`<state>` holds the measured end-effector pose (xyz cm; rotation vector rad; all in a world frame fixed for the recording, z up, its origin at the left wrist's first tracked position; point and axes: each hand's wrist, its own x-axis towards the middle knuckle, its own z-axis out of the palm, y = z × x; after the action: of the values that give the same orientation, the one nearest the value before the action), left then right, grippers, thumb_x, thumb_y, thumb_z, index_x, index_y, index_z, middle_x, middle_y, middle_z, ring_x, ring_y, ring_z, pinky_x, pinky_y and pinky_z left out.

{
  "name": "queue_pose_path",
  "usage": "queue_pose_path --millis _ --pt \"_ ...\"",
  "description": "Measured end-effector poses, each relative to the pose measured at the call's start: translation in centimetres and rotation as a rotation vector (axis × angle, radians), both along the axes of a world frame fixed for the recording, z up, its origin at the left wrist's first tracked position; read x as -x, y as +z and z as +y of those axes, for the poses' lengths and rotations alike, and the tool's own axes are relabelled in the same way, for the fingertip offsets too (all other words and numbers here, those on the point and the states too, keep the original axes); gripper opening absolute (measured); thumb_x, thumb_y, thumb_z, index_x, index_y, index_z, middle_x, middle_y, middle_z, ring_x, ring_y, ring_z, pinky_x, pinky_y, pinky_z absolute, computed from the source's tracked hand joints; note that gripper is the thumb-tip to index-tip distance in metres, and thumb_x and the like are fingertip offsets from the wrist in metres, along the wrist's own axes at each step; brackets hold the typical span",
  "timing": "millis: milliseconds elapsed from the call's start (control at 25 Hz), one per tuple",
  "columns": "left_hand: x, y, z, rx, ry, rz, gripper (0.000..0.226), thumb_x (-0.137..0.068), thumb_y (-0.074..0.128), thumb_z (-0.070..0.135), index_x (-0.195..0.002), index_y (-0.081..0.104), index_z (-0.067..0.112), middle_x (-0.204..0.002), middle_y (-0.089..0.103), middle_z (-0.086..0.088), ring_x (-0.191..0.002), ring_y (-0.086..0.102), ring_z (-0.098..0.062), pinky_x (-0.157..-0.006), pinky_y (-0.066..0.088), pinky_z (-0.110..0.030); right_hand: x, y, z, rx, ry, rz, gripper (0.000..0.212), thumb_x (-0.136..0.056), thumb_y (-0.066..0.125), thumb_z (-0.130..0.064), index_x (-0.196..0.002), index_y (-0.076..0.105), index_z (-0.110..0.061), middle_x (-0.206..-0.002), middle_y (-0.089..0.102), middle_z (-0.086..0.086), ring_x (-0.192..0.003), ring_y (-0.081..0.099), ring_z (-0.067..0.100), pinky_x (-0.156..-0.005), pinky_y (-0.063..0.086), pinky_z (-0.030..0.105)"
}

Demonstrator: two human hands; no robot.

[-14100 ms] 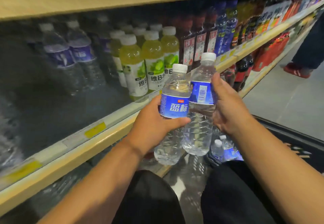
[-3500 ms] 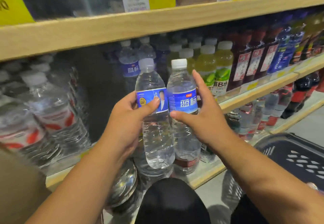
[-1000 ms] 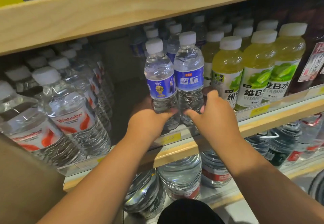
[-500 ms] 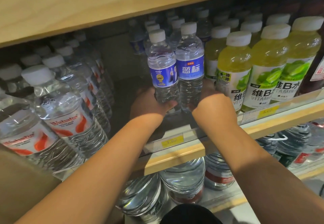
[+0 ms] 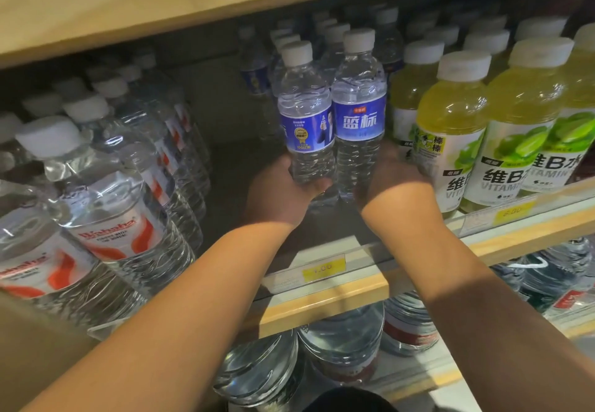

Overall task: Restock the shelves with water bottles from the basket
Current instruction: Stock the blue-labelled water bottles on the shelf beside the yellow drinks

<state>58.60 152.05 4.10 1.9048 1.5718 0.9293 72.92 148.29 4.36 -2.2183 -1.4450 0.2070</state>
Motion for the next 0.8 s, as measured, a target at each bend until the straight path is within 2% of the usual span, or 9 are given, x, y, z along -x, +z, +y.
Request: queue_pose_path --millis 160,360,560,680,720,800 --pt "-0.2 0.1 0.2 -0.018 -0.008 -0.001 0.042 -0.075 0.078 0.038 -0.112 0.064 0.023 -0.109 0.071 0.009 -0.097 0.066 -0.012 -0.086 0.050 -0.029 0.2 0.2 0.2 -0.021 0.018 -0.022 0.064 -0.086 0.063 -0.016 -0.139 0.029 -0.008 -0.121 0.061 0.017 -0.110 0.061 0.035 -0.080 0.046 0.035" --pt "-0.6 0.1 0.8 -0.043 -0.026 -0.030 0.038 -0.077 0.077 0.034 -0.111 0.063 0.024 -0.109 0.070 0.008 -0.097 0.065 -0.013 -0.082 0.046 -0.026 0.2 0.3 0.3 0.011 0.095 -0.004 0.090 -0.083 0.062 -0.010 -0.151 0.003 -0.007 -0.123 0.060 0.017 -0.110 0.062 0.033 -0.084 0.048 0.034" --pt "-0.6 0.1 1.2 -0.043 -0.047 -0.028 0.043 -0.076 0.078 0.034 -0.114 0.063 0.022 -0.111 0.071 0.006 -0.099 0.066 -0.013 -0.087 0.049 -0.028 0.2 0.7 -0.1 0.024 0.116 0.043 0.097 -0.083 0.062 -0.010 -0.152 -0.007 -0.008 -0.123 0.061 0.017 -0.110 0.061 0.033 -0.084 0.048 0.033" --pt "0.3 0.3 0.7 -0.051 -0.067 0.027 0.047 -0.077 0.077 0.036 -0.121 0.062 0.026 -0.114 0.070 0.010 -0.104 0.064 -0.013 -0.087 0.047 -0.028 0.2 1.0 -0.4 0.069 0.113 0.049 0.095 -0.084 0.063 -0.014 -0.152 -0.002 -0.010 -0.125 0.059 0.015 -0.111 0.060 0.033 -0.082 0.047 0.032" --pt "0.6 0.5 0.2 -0.056 -0.068 0.050 0.050 -0.078 0.076 0.037 -0.124 0.060 0.029 -0.117 0.068 0.009 -0.106 0.063 -0.014 -0.089 0.046 -0.028 0.2 1.1 -0.7 0.090 0.110 0.031 0.089 -0.084 0.064 -0.016 -0.152 0.007 -0.011 -0.121 0.061 0.015 -0.109 0.061 0.033 -0.078 0.046 0.031" --pt "0.9 1.1 -0.8 -0.041 -0.063 0.113 0.065 -0.079 0.075 0.039 -0.137 0.048 0.032 -0.127 0.063 0.007 -0.115 0.059 -0.018 -0.096 0.045 -0.032 -0.1 1.3 -1.6 0.100 0.120 -0.027 0.064 -0.083 0.062 -0.018 -0.140 0.032 -0.011 -0.101 0.061 0.011 -0.094 0.061 0.032 -0.069 0.041 0.028"
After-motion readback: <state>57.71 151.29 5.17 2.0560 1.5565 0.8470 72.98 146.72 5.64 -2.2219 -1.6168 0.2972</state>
